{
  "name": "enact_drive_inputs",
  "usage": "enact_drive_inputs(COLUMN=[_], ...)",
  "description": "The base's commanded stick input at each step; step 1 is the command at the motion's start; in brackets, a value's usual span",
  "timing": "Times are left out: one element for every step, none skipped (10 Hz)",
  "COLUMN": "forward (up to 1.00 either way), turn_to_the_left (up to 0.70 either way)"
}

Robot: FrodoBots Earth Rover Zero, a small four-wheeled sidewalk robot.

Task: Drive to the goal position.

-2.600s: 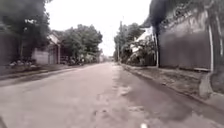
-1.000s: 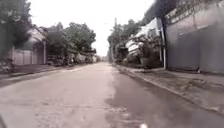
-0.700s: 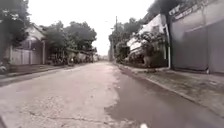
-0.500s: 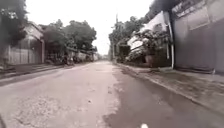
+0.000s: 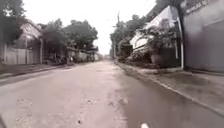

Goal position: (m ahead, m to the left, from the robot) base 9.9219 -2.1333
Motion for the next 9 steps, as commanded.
enact_drive_inputs(forward=[1.0, 1.0, 1.0, 1.0, 1.0, 1.0, 1.0, 1.0, 1.0], turn_to_the_left=[-0.32, -0.3, -0.11, 0.0, 0.0, 0.0, 0.0, 0.0, 0.0])
